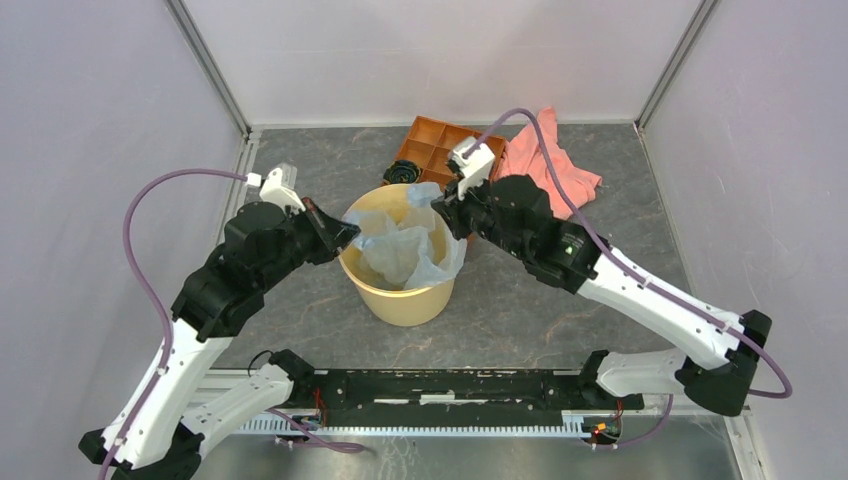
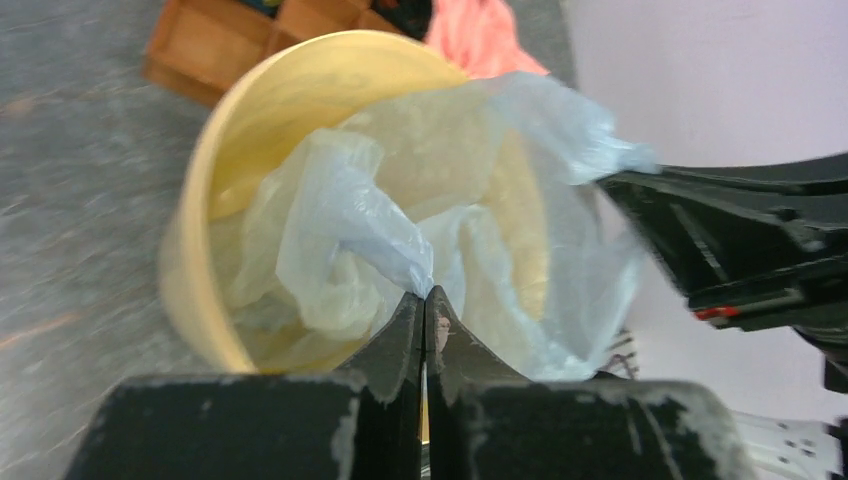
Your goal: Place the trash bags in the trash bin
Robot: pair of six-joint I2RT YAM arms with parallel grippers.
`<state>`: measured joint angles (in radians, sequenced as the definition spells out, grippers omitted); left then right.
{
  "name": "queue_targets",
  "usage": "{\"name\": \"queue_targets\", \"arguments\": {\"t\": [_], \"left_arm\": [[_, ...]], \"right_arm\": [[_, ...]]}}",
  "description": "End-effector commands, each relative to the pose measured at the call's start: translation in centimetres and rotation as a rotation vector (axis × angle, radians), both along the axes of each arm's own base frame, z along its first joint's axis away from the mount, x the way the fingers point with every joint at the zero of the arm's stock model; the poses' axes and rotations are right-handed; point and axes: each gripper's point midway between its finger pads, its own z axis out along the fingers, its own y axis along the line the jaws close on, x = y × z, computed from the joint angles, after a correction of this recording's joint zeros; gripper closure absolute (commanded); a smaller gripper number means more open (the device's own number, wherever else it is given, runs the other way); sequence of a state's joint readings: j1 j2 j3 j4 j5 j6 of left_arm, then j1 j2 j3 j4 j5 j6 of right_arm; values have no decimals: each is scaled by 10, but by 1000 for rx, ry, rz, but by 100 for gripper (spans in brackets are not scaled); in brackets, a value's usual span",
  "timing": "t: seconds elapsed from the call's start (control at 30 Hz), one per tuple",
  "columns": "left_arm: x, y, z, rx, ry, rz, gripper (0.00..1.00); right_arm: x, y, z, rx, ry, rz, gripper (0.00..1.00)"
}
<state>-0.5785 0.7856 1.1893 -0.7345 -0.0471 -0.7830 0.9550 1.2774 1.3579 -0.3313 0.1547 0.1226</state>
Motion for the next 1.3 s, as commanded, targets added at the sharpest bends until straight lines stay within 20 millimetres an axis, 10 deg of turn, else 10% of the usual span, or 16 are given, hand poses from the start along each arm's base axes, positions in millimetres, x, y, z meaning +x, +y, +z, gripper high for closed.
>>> {"name": "queue_targets", "arguments": {"t": [0.0, 0.27, 0.53, 0.8, 1.03, 1.17, 1.27], "left_arm": [[-13, 49, -23, 214, 41, 125, 98], [-31, 78, -17, 167, -40, 217, 98], [-43, 88, -9, 215, -82, 191, 98], [-63, 107, -3, 252, 3, 229, 90], [-64, 99, -1, 190, 89, 246, 81], [-65, 99, -5, 188, 183, 281, 75], [-65, 98, -7, 167, 236, 316, 50]], "right_arm": [[9, -8, 34, 311, -68, -113, 95], [27, 37, 28, 504, -41, -41, 99], [46, -21, 5, 130, -45, -144, 93], [-16, -33, -27, 60, 109, 49, 66], [-14, -51, -31, 93, 191, -88, 27], [-17, -47, -37, 79, 206, -73, 23], [-15, -54, -35, 62, 191, -104, 25]]}}
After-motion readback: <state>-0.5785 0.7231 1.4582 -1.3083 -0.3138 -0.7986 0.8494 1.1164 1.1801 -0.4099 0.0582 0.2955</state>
